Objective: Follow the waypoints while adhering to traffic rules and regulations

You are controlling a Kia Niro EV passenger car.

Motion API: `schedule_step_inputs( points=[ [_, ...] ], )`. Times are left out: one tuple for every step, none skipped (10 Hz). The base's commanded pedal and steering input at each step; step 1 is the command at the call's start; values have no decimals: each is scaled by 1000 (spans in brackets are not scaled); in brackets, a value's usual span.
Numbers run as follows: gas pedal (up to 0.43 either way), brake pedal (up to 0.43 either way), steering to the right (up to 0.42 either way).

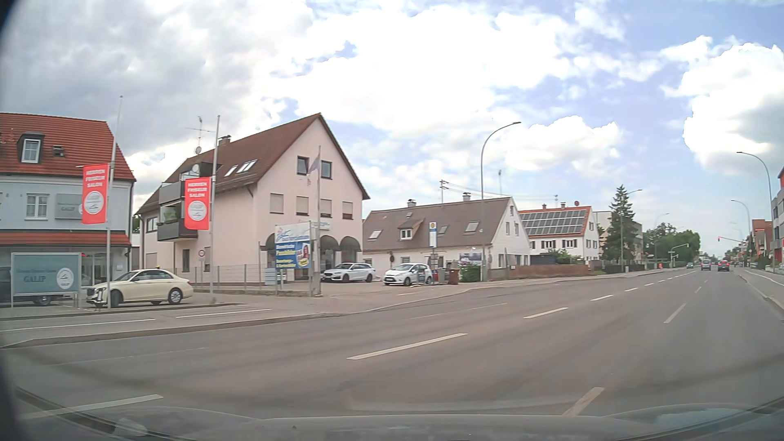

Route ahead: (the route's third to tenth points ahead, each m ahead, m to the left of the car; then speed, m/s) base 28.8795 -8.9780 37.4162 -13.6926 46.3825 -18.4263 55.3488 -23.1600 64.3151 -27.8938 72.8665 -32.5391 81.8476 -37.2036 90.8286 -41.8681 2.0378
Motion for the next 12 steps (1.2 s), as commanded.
schedule_step_inputs(
  points=[
    [47, 18, 905],
    [67, 18, 876],
    [67, 18, 859],
    [67, 18, 842],
    [87, 18, 778],
    [87, 18, 666],
    [87, 18, 593],
    [79, 18, 520],
    [79, 18, 475],
    [98, 18, 451],
    [150, 18, 439],
    [169, 18, 429]
  ],
)
